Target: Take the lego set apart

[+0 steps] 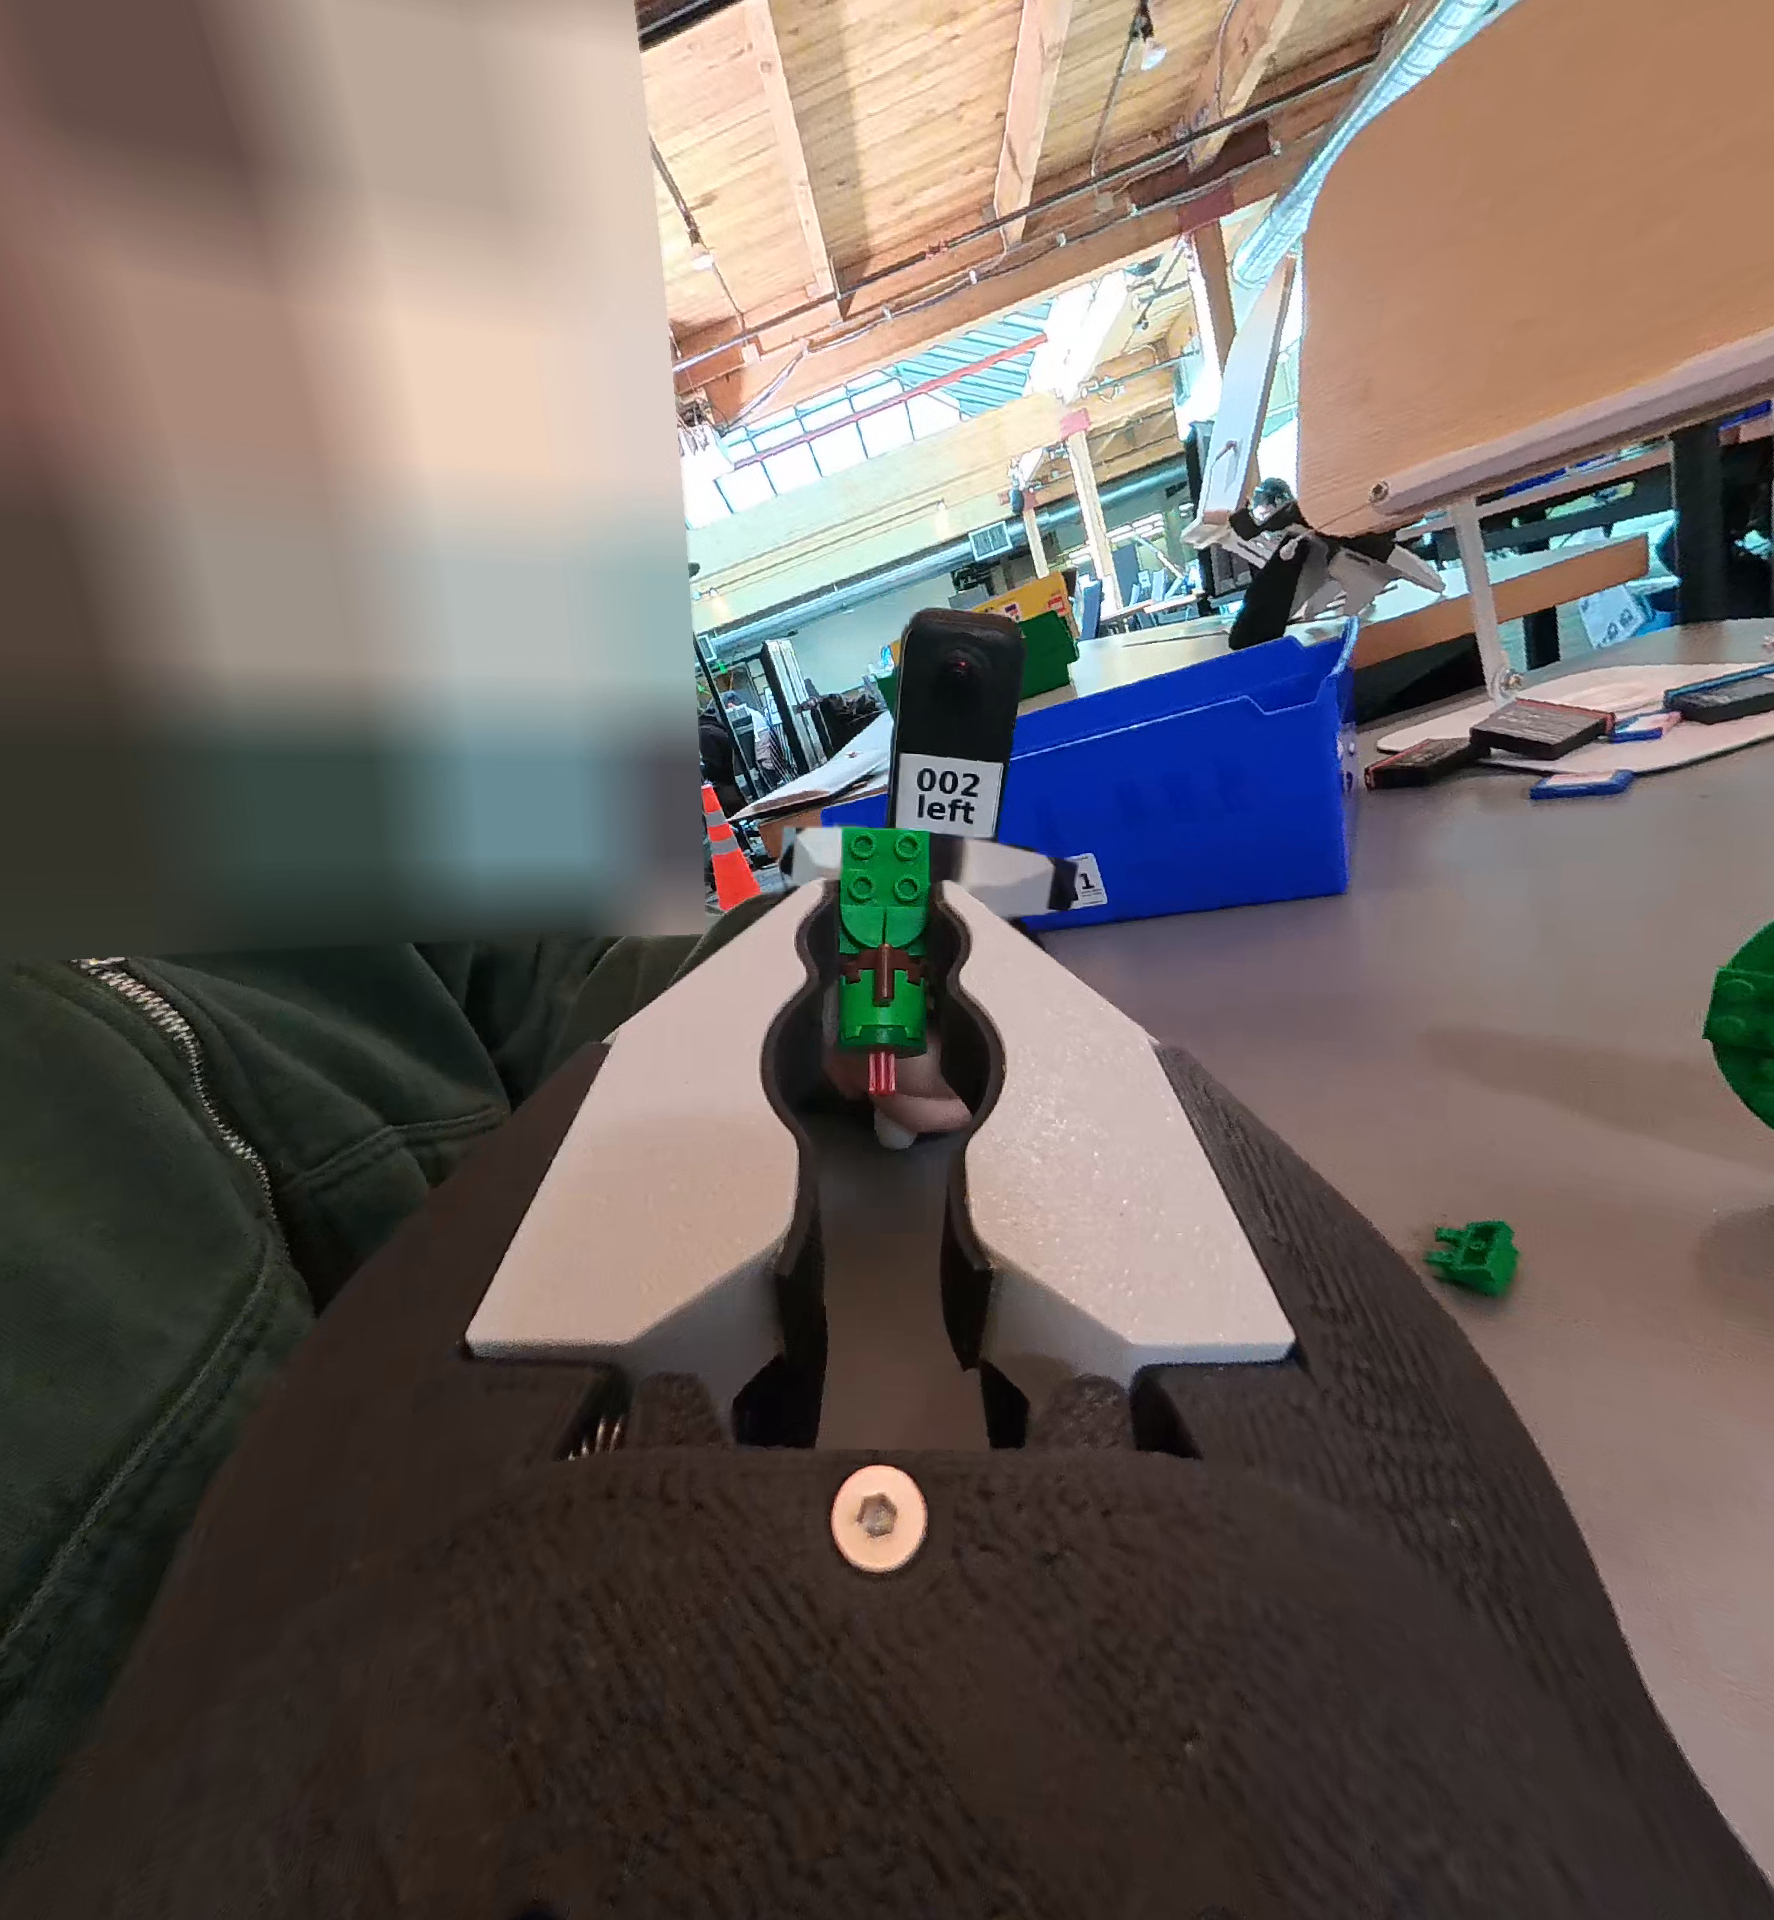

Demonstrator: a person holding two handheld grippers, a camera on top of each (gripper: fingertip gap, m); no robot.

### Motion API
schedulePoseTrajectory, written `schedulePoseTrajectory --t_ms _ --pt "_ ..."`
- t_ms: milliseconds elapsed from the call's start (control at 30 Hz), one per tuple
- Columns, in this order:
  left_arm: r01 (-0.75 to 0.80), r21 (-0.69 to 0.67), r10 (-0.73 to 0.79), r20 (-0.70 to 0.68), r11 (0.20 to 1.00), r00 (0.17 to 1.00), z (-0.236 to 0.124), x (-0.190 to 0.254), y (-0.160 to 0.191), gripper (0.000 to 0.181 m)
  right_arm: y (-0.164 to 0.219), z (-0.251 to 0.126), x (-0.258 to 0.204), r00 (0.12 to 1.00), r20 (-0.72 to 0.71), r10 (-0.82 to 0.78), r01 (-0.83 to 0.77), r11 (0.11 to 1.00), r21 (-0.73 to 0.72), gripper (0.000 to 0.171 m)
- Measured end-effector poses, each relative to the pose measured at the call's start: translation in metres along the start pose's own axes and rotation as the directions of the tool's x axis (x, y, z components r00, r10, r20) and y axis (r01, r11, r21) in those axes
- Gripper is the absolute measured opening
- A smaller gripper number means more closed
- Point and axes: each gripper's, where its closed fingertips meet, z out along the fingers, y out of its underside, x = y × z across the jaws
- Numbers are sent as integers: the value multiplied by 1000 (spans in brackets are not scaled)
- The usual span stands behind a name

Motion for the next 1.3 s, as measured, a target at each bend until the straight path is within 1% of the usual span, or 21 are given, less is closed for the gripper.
schedulePoseTrajectory --t_ms 133,300,500,633,767,1067,1200,1300 --pt "-78 -49 80 32 996 996 4 0 8 25 0 1 -4 1000 16 -19 19 1000 3 14" --pt "-52 -5 52 3 999 999 1 3 1 28 2 3 -6 998 16 -59 59 998 -8 14" --pt "-80 -26 79 -20 996 997 3 9 4 21 4 3 -8 993 16 -121 121 992 -19 14" --pt "-55 -17 54 -54 998 997 2 13 3 20 4 4 -12 989 31 -146 147 989 -19 14" --pt "-91 -27 89 -65 995 994 3 16 4 20 4 4 -16 984 48 -169 170 985 -19 14" --pt "-67 -28 64 -109 997 992 3 22 5 20 5 3 -23 978 74 -196 199 980 -30 15" --pt "-110 -53 105 -89 992 990 1 20 5 14 6 0 -22 975 68 -213 216 975 -53 17" --pt "-173 -111 168 -54 979 984 0 16 10 13 12 -3 -18 970 52 -236 241 965 -100 15"
